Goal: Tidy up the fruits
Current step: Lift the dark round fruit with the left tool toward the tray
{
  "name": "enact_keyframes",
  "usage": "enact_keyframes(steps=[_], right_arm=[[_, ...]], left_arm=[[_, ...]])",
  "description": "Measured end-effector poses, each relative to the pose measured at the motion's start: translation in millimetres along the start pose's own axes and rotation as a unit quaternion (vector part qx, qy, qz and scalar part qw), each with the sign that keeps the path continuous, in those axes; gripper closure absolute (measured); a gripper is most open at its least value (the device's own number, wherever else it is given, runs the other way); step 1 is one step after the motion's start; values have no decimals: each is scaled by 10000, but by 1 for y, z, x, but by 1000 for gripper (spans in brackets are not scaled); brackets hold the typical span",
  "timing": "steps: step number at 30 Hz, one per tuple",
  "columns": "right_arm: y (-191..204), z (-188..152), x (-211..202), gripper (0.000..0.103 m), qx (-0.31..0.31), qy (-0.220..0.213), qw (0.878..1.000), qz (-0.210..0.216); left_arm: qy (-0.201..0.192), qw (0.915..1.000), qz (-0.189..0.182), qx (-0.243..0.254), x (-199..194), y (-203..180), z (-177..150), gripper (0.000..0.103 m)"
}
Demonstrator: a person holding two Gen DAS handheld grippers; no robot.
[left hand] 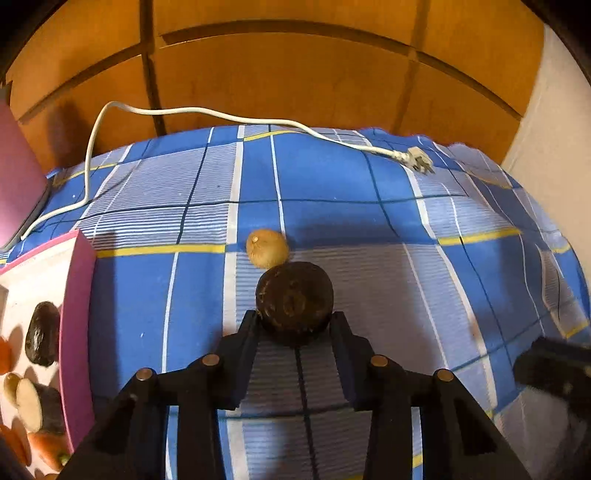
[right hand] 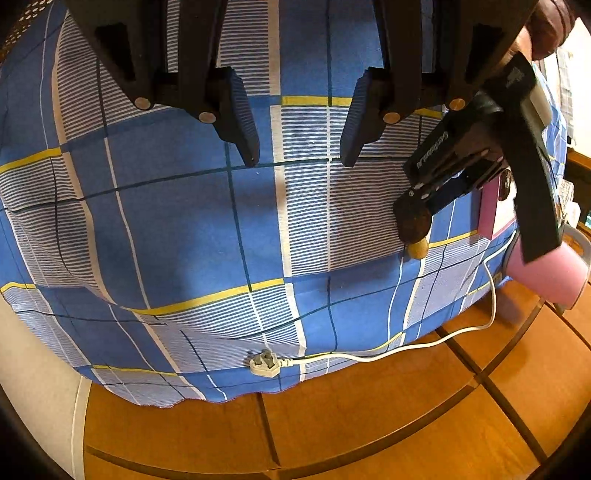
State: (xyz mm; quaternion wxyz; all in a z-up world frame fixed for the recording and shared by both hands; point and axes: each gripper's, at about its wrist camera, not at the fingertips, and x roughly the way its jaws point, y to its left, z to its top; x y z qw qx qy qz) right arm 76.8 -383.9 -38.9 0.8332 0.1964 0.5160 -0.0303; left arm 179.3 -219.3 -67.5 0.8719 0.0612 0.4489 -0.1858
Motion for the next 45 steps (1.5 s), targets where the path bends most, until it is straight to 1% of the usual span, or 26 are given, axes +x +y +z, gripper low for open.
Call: enact_keyframes(steps=[4, 12, 13, 14, 15, 19, 24, 26, 27, 28, 29, 31, 33, 34, 35, 37, 38, 40, 45], right_arm=[[0, -1, 1, 57, -6, 1, 10000, -37], [4, -4, 5, 57, -156, 75, 9997, -195], [4, -5, 6, 57, -188, 88, 9996, -213], [6, -6, 7, 57, -228, 100, 9994, -255], [6, -6, 8, 57, -250, 107, 9992, -283], [7, -8, 12, 57, -281, 168, 9988, -367], [10, -11, 17, 57, -408, 244, 9974, -547], [10, -11, 18, 57, -423, 249, 9971, -581], [9, -12, 18, 57, -423, 246, 9970, -601], [8, -11, 18, 57, -409, 241, 9970, -616], [7, -11, 17, 57, -377, 233, 9971, -613], [5, -10, 15, 57, -326, 213, 9976, -581], [5, -9, 13, 57, -286, 174, 9981, -527], [5, -8, 12, 57, -261, 152, 9984, -471], [5, -8, 10, 57, -245, 136, 9987, -422], [7, -7, 8, 57, -226, 106, 9991, -336], [7, -7, 7, 57, -218, 82, 9993, -288], [8, -6, 3, 57, -203, 24, 9996, -206], [5, -4, -1, 57, -88, -27, 9999, -64]], left_arm=[[-26, 9999, -105, -116, -15, 3, -12, 64], [-354, 9991, -197, -110, -63, 9, -41, 66], [-369, 9990, -215, -109, -66, 10, -43, 68], [-395, 9989, -230, -97, -71, 10, -46, 81], [-430, 9988, -240, -79, -74, 11, -48, 84], [-504, 9983, -264, -117, -86, 16, -55, 84], [-429, 9984, -301, -224, -88, 22, -62, 84], [-394, 9977, -450, -315, -88, 24, -63, 83], [-347, 9970, -577, -381, -88, 26, -62, 81], [-295, 9963, -663, -452, -88, 28, -62, 71], [-307, 9961, -669, -482, -89, 28, -62, 59], [-310, 9953, -765, -501, -89, 30, -60, 50], [-260, 9950, -833, -491, -88, 30, -58, 47], [-222, 9951, -847, -470, -85, 29, -55, 41], [-212, 9952, -836, -458, -84, 29, -52, 38], [-132, 9961, -797, -362, -77, 26, -45, 35], [-47, 9963, -791, -327, -72, 24, -42, 35], [-1, 9964, -790, -297, -64, 20, -35, 34], [255, 9984, -512, -9, -34, 8, -22, 34]])
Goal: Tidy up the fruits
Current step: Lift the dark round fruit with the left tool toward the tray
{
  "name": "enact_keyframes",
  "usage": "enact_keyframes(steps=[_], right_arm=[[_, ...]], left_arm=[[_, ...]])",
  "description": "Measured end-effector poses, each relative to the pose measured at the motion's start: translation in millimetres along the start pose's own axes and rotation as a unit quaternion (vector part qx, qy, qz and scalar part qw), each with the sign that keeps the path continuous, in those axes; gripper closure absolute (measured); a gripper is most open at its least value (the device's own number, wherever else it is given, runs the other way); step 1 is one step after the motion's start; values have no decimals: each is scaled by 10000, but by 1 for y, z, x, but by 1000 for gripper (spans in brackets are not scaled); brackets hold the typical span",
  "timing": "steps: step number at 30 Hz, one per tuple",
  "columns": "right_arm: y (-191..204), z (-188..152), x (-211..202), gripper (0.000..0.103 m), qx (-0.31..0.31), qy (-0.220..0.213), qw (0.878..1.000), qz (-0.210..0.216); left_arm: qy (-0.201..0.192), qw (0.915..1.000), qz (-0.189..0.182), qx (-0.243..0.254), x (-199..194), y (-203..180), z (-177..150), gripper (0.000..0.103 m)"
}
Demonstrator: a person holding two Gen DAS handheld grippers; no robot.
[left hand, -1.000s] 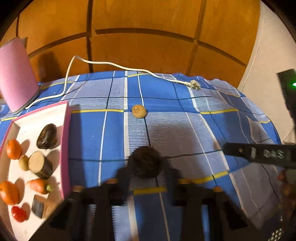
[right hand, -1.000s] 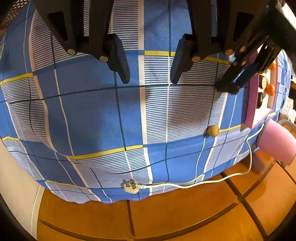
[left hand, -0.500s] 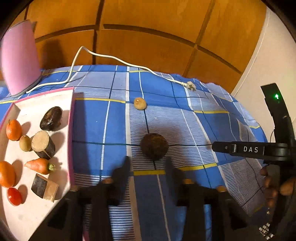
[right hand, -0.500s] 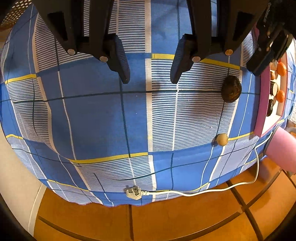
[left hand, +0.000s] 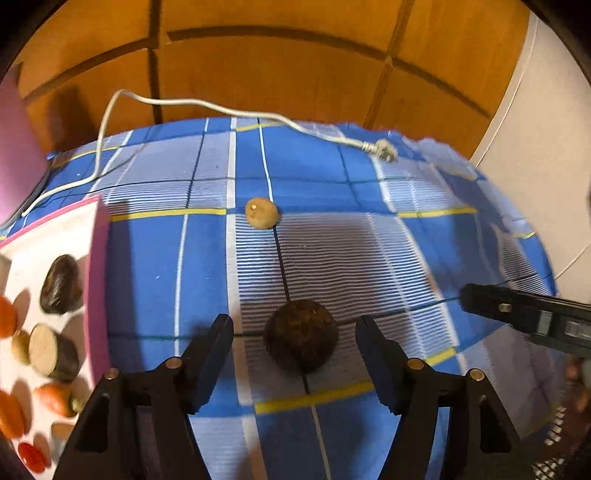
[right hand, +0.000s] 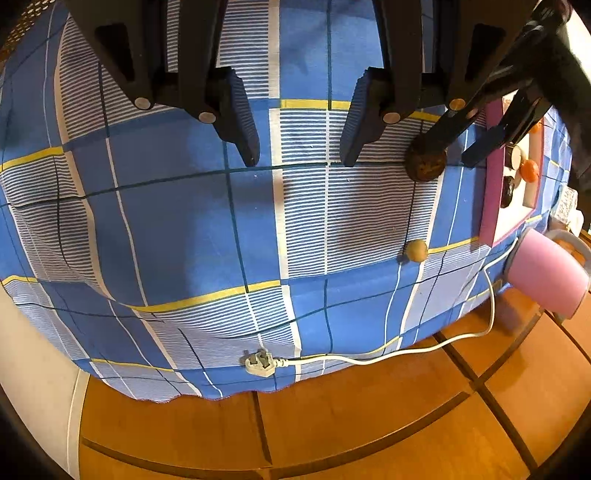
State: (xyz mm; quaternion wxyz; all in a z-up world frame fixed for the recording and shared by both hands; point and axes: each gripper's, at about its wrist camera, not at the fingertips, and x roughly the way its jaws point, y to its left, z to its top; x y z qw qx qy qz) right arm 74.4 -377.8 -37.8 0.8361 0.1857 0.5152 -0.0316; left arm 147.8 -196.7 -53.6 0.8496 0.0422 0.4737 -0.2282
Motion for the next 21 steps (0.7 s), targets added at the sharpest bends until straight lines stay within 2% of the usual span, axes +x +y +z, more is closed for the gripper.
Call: enact_keyframes(steps=[3, 4, 5, 6, 11, 16, 21], right_arm=[[-1, 0, 1, 57, 17, 16, 10000, -46], [-1, 1, 2, 57, 26, 41, 10000, -64], [-2, 0, 4, 57, 30, 75, 9999, -62], [-2, 0, 5, 57, 16, 91, 9999, -87], [-1, -2, 10, 57, -50, 160, 9996, -237], [-3, -4, 15, 57, -101, 258, 9988, -394], [0, -8, 21, 57, -246, 376, 9975, -539]], left_arm=[[123, 9998, 118, 57, 17, -1, 0, 36], [3, 9995, 245, 184, 17, -4, -2, 43], [-61, 9991, 325, 283, 16, -5, -4, 57], [-114, 9988, 335, 329, 14, -5, -6, 58], [-162, 9998, 76, 102, -3, 2, -16, 59], [-372, 9992, -107, -6, -34, -1, -32, 58], [-701, 9975, -85, -70, -72, 3, -46, 58]])
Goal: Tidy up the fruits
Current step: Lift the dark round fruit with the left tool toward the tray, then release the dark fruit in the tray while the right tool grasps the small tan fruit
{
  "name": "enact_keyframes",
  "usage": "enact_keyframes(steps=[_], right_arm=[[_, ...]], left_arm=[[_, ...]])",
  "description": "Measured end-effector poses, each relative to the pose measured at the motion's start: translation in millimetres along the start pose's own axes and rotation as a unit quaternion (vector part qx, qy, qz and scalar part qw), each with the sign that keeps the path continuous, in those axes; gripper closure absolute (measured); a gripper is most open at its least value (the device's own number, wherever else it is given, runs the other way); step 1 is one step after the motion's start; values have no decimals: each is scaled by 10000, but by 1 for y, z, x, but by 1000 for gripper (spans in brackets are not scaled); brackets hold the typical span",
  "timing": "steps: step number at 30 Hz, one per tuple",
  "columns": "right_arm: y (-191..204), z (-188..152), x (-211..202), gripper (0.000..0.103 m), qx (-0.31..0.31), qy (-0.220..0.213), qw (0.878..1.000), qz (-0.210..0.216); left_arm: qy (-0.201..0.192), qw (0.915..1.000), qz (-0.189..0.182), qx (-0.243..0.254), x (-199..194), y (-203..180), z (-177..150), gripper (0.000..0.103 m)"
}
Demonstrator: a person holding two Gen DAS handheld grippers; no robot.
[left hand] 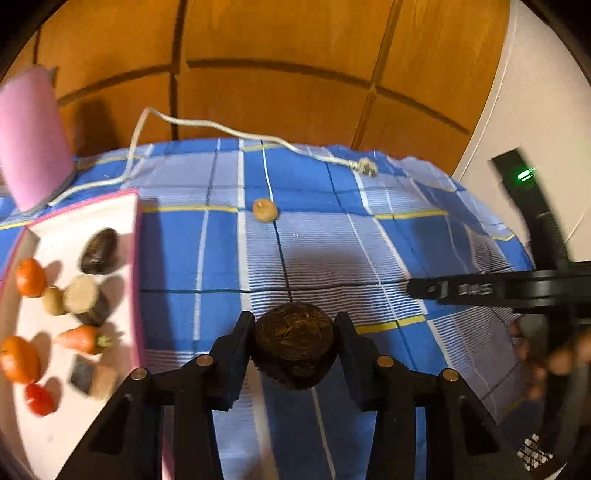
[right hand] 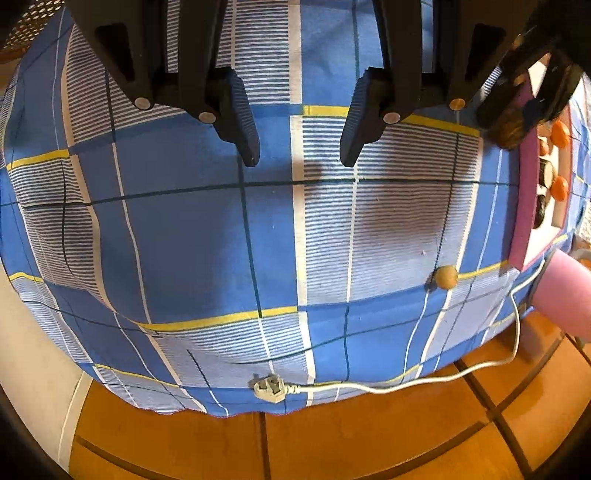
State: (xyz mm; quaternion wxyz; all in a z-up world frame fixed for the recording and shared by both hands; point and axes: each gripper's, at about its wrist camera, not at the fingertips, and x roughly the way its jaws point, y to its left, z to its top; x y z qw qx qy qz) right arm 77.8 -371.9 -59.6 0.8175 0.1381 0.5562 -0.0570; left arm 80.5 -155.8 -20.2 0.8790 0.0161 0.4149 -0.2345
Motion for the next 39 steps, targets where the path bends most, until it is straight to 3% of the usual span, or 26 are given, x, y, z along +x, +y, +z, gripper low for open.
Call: enact_keyframes(steps=[7, 15, 18, 21, 28, 39], right_arm=[[11, -7, 13, 57, -281, 210, 9992, -190], [24, -14, 14, 55, -597, 128, 9970, -482], [27, -13, 13, 55, -515, 160, 9978, -384], [34, -7, 8, 55, -378, 27, 9993, -4], [75, 0, 15, 55, -561, -309, 9971, 400], [113, 42, 29, 55, -617, -806, 9922, 726]], left_arm=[[-269, 9994, 139, -195, -36, 20, -9, 58], [-453, 9961, 426, -619, -66, 55, -26, 58], [-547, 9926, 625, -888, -77, 74, -32, 58], [-592, 9875, 844, -1195, -87, 96, -41, 58], [-609, 9747, 1227, -1766, -107, 139, -66, 58], [-524, 9634, 1414, -2216, -114, 162, -93, 58]])
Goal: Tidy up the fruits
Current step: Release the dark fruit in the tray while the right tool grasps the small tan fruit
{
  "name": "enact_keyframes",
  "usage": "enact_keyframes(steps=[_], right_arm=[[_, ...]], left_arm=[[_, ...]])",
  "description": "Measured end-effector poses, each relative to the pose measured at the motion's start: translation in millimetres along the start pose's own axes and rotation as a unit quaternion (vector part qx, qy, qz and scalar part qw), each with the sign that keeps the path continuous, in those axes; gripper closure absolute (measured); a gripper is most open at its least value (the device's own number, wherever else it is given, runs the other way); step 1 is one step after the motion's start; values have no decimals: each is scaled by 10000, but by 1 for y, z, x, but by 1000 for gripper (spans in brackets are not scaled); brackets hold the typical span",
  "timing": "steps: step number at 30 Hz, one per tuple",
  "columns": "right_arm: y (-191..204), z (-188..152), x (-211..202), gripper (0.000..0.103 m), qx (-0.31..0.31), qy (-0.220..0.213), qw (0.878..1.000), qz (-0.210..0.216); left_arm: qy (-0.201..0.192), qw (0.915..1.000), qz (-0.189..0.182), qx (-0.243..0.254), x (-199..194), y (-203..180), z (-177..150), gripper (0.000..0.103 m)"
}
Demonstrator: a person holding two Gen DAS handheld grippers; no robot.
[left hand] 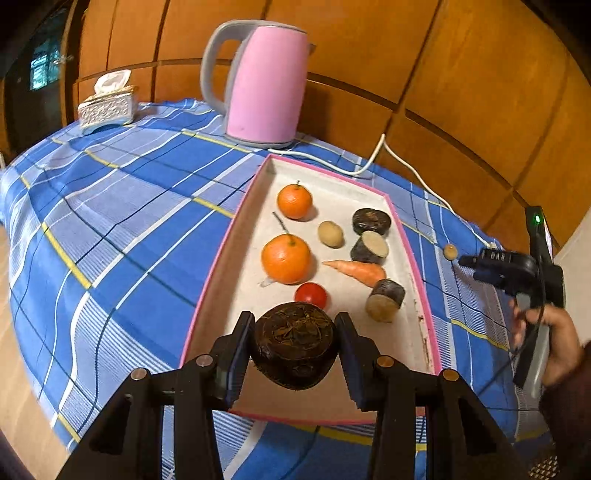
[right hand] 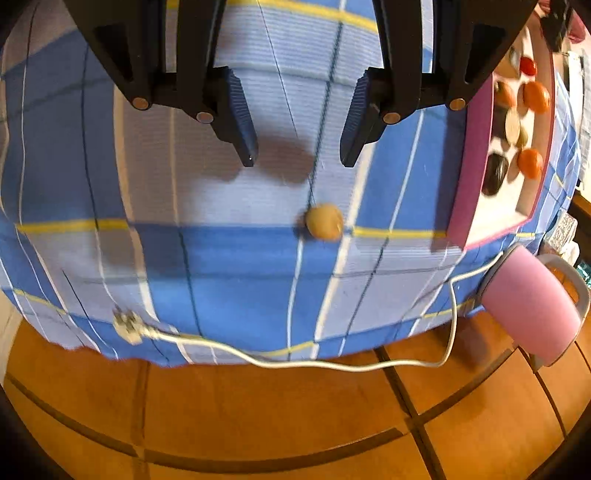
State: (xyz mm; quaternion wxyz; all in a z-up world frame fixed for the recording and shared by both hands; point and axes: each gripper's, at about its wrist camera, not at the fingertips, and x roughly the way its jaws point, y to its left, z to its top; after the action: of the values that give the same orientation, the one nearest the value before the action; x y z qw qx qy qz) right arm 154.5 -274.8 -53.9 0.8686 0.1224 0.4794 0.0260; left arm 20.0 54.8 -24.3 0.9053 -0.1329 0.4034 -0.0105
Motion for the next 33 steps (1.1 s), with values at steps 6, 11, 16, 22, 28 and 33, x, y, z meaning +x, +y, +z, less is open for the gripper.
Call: enact_keyframes(steps=[6, 11, 16, 22, 28, 33], right_arm=[[8, 27, 18, 57, -119, -82, 9999, -74], [13, 35, 41, 72, -290, 131, 9993, -212], [26, 32, 44, 79, -846, 70, 9955, -418], [24, 17, 34, 79, -1075, 78, 9932, -436], [14, -6, 18, 79, -1013, -53, 9938, -454], [7, -22, 6, 79, -883, -173, 9944, -549]], left_arm=[[15, 9999, 68, -79, 2, 5, 1, 58], [52, 9999, 102, -114, 4, 7, 0, 58], [83, 9998, 112, -160, 7, 8, 1, 58], [110, 9997, 62, -186, 9, 5, 1, 58], [152, 9996, 55, -224, 13, 5, 1, 58], [147, 9996, 52, -248, 14, 6, 0, 58]])
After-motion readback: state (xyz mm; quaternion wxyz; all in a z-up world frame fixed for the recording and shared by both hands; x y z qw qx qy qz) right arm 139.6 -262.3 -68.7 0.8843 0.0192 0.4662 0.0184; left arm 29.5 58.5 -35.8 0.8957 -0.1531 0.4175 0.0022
